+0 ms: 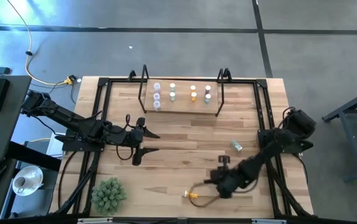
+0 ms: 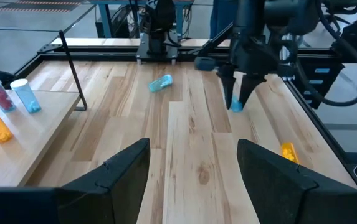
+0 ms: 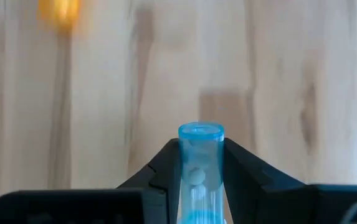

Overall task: Pick and place medicine bottles onto shelf by color
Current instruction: Put the blue pill bottle on the shelf aligned with the other blue pill bottles

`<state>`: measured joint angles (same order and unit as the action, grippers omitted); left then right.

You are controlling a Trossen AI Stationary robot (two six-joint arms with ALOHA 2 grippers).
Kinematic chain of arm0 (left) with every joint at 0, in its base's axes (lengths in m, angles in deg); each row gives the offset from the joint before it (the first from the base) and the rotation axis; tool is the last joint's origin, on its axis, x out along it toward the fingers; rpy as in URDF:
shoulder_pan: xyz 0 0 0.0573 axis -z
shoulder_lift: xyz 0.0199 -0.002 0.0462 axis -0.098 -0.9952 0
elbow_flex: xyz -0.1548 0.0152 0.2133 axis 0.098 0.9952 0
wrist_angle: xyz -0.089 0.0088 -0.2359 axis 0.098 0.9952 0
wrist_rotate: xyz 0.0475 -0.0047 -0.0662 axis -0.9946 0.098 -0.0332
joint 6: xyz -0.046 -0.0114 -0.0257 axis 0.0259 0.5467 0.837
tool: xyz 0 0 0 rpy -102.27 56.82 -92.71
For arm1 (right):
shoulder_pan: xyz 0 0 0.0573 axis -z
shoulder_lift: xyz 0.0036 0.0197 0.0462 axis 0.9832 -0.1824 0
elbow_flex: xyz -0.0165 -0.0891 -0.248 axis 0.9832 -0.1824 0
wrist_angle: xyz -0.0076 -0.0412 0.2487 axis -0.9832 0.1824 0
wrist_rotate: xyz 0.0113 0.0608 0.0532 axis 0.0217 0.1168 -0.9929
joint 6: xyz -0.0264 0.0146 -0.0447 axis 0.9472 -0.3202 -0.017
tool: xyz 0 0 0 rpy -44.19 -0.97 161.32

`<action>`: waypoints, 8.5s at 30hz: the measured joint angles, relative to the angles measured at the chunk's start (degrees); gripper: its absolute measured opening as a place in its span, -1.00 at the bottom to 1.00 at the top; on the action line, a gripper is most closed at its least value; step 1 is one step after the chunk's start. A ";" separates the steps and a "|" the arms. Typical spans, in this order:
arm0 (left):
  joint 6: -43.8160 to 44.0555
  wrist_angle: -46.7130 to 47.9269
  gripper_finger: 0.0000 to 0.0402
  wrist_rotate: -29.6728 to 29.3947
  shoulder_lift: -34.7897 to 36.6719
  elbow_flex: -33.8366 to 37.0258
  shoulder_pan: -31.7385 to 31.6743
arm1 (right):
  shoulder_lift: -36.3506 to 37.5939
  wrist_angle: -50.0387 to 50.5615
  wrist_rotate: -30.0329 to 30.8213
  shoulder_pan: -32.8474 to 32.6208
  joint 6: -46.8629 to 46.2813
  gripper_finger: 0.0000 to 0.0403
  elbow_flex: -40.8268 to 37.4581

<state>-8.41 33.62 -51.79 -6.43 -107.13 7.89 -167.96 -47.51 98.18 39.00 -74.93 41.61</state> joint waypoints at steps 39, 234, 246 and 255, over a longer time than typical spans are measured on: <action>-31.22 -11.77 0.15 -19.13 -20.08 0.00 8.84 | 0.13 -42.38 -34.86 34.59 -32.21 -0.60 1.03; -18.03 -39.02 -0.54 -13.73 -46.95 -16.11 -9.01 | 16.65 -9.45 -0.32 31.52 -4.22 -0.51 0.79; -18.03 -38.96 -0.44 -13.58 -46.95 -16.11 -8.94 | 16.65 -9.47 -0.32 31.52 -4.09 -0.47 0.79; -17.85 -35.88 0.04 -14.74 -46.60 -16.11 -8.48 | 16.65 -8.14 -0.32 31.52 -3.45 -0.47 0.79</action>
<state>-26.26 -2.27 -66.52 -53.02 -123.23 -0.59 -151.31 -55.65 97.86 70.52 -78.38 42.40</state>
